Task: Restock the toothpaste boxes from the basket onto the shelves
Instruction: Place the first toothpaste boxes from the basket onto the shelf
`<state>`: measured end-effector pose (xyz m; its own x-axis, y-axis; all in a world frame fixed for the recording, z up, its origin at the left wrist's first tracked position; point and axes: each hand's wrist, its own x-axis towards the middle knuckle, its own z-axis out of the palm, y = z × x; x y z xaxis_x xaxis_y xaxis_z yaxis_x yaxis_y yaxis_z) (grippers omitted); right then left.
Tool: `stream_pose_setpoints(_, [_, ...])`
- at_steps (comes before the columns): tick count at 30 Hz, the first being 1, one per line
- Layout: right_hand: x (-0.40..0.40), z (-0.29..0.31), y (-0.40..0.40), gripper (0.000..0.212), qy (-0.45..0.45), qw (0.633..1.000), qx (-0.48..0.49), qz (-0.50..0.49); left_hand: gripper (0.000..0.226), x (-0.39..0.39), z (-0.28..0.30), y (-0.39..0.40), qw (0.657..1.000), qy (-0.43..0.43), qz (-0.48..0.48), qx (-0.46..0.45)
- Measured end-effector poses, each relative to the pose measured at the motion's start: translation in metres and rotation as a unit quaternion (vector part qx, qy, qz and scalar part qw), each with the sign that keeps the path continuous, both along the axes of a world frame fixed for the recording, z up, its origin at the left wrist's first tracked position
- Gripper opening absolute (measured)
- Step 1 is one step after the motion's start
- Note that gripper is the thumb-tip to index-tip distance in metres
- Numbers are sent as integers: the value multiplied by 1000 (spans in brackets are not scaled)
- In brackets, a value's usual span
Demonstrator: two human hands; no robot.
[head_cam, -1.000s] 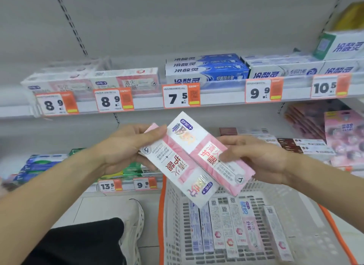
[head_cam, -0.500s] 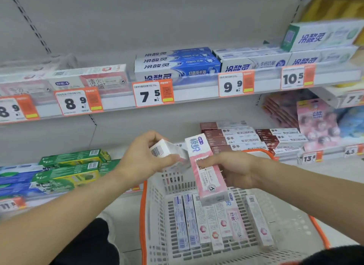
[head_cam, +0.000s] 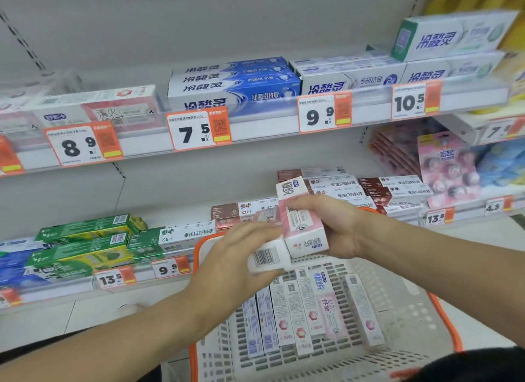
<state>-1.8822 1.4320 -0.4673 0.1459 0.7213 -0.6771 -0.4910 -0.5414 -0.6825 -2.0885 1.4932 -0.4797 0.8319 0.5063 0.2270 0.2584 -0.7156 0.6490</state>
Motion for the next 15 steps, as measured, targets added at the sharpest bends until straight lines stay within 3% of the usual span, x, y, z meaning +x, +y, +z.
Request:
stream_pose_setpoints(3, [-2, 2, -2, 22, -16, 999, -21, 37, 62, 2, 1, -6, 1000, 10, -3, -22])
stream_pose_setpoints(7, [1, 5, -7, 24, -32, 997, -32, 63, 66, 3, 17, -6, 985, 31, -13, -171])
stream_pose_setpoints(10, [1, 5, -5, 43, -28, 997, -4, 77, 47, 2, 21, -1, 956, -24, 18, -290])
stream_pose_setpoints(13, [-2, 5, -3, 45, -19, 996, 34, 83, 33, 4, 18, 2, 963, -77, 138, -221])
stream_pose_setpoints(15, [-5, 7, -2, 44, -19, 993, 64, 96, 52, 6, 19, 8, 955, -66, 215, -193])
